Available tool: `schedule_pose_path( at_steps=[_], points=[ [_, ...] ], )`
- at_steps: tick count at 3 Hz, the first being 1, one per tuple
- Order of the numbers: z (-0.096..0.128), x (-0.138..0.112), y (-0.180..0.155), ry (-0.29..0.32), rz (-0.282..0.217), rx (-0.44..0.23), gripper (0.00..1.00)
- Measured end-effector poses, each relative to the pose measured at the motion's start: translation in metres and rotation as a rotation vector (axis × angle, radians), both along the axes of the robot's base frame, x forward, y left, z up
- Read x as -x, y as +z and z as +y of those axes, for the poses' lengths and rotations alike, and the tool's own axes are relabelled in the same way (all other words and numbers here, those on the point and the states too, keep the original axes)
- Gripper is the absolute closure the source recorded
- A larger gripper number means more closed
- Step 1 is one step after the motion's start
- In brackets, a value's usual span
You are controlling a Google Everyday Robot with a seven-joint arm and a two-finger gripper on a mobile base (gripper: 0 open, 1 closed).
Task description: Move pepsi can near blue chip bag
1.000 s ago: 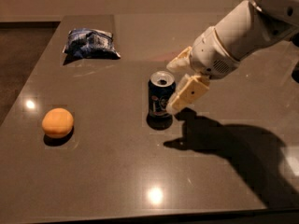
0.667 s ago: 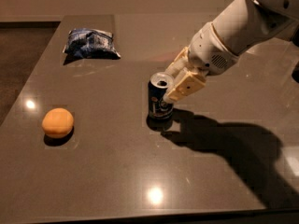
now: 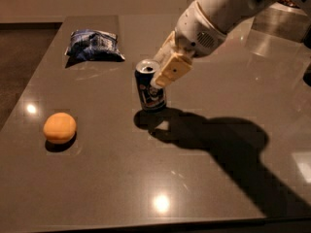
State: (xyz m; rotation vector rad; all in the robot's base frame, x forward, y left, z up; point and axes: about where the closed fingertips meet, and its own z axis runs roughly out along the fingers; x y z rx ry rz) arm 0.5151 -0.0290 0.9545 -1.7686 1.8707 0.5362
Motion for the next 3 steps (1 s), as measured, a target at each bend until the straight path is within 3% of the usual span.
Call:
schedule_pose_path(
  at_steps=[2, 3],
  points=[
    [0.058, -0.031, 0.015, 0.043, 0.004, -0.013, 1.00],
    [0.073, -0.045, 0.020, 0.039, -0.005, -0.019, 1.00]
  ],
)
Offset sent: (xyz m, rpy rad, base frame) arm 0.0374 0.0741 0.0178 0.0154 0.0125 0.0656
